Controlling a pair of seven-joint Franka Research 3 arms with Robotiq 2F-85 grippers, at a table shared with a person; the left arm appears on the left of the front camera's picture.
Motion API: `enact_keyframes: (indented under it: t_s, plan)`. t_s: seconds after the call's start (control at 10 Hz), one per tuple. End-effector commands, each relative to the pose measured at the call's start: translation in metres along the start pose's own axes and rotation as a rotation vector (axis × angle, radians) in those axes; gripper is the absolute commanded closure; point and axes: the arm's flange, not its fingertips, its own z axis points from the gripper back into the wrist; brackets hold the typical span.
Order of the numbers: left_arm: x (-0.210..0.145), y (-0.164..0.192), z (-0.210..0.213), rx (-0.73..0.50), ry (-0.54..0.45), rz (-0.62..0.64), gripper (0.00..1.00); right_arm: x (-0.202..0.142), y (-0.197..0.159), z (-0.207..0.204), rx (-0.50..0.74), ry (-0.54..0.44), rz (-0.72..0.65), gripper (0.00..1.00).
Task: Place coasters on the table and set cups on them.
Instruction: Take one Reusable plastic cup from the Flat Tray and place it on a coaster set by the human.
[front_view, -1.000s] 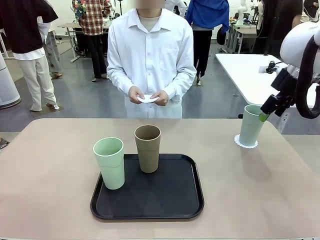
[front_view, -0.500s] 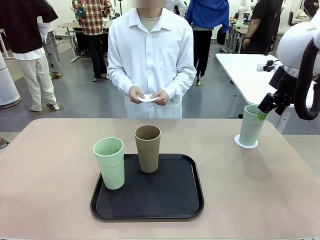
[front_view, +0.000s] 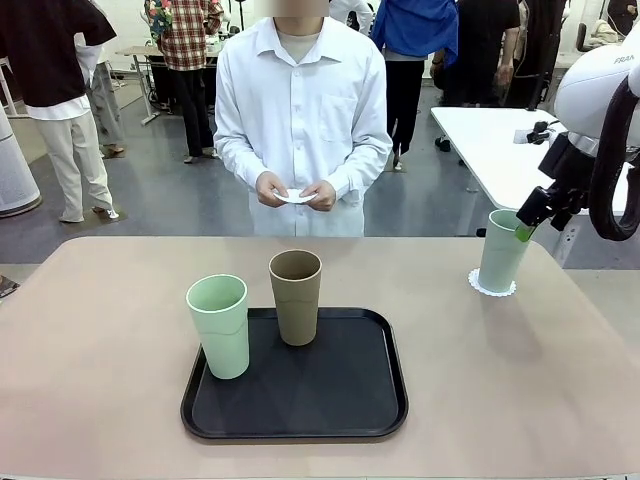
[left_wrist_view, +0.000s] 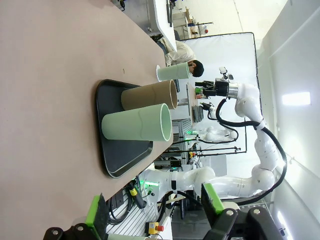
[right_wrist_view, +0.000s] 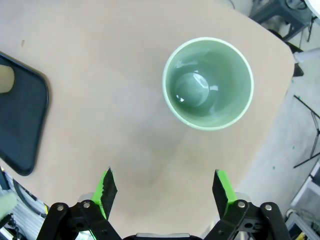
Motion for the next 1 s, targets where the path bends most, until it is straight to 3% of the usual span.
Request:
enact_keyframes:
  t_s: [0.0,0.7,0.9]
  plan:
    - [0.000,0.000,0.002,-0.019,-0.008,-0.012,0.00,0.000,-0.002,-0.002,0.000,0.006,0.018,0.00]
    - [0.000,0.000,0.002,-0.019,-0.008,-0.012,0.00,0.000,-0.002,-0.002,0.000,0.006,0.018,0.00]
    - [0.000,0.000,0.002,-0.019,-0.008,-0.012,0.00,-0.008,-0.017,0.006,0.045,0.003,-0.088,0.00]
